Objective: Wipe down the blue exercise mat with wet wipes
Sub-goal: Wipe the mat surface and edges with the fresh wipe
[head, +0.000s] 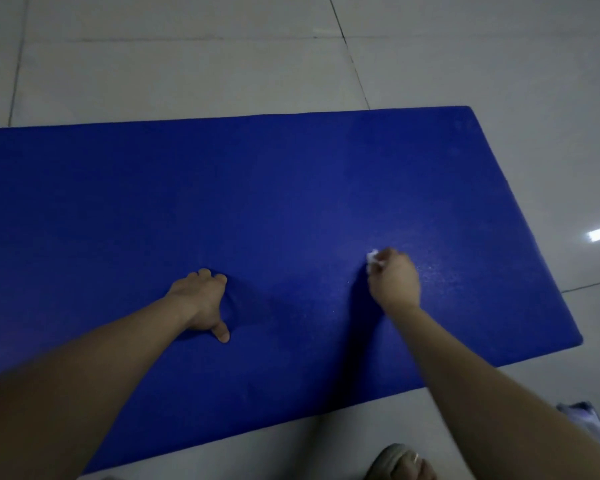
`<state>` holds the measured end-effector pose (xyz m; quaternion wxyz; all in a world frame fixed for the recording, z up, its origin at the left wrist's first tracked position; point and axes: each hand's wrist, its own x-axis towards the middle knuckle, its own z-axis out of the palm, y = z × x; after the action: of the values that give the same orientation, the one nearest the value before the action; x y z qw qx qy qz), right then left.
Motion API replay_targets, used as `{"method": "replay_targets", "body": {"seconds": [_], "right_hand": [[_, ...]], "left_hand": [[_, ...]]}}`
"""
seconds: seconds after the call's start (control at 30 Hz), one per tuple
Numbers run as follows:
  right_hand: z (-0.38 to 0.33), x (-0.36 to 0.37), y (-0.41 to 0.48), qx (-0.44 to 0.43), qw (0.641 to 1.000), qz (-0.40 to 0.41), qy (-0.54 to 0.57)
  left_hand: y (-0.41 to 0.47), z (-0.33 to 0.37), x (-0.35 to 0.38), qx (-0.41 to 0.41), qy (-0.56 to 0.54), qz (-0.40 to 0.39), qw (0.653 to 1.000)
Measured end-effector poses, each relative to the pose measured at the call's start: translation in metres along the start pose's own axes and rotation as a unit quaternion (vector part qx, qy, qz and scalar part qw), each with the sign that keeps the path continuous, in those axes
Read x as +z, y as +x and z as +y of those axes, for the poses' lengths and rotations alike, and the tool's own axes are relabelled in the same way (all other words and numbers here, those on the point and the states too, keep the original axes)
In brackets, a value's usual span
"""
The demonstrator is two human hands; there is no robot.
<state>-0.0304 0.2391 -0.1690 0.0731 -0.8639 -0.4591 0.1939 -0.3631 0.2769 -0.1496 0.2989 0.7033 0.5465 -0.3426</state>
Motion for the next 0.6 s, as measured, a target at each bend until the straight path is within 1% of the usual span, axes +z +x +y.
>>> {"method": "replay_targets", "body": {"seconds": [0.1, 0.17, 0.2, 0.3, 0.4, 0.5, 0.6], "right_hand": [[0.024, -0.013, 0.024, 0.070, 0.997, 0.009, -0.033], [0.010, -0.007, 0.022, 0.076, 0.996, 0.004, -0.036], [-0.003, -0.002, 0.014, 0.057, 0.998, -0.001, -0.037], [-0.050, 0.031, -0.018, -0.034, 0.999, -0.020, -0.015], [-0.091, 0.061, -0.053, -0.133, 0.991, -0.031, -0.016], [-0.113, 0.078, -0.075, -0.234, 0.971, -0.058, -0.010], [-0.104, 0.073, -0.063, -0.328, 0.941, -0.073, -0.041]], "left_hand": [[0.000, 0.001, 0.000, 0.001, 0.000, -0.001, 1.000], [0.001, 0.001, 0.000, -0.001, 0.003, -0.001, 1.000], [0.001, 0.002, 0.000, -0.002, 0.004, -0.002, 1.000], [0.002, 0.002, 0.000, -0.003, 0.011, -0.001, 1.000], [0.001, 0.002, 0.000, -0.008, 0.011, -0.004, 1.000], [-0.001, 0.005, -0.001, -0.013, 0.010, -0.002, 1.000], [-0.002, 0.007, -0.002, -0.019, 0.010, -0.004, 1.000]]}}
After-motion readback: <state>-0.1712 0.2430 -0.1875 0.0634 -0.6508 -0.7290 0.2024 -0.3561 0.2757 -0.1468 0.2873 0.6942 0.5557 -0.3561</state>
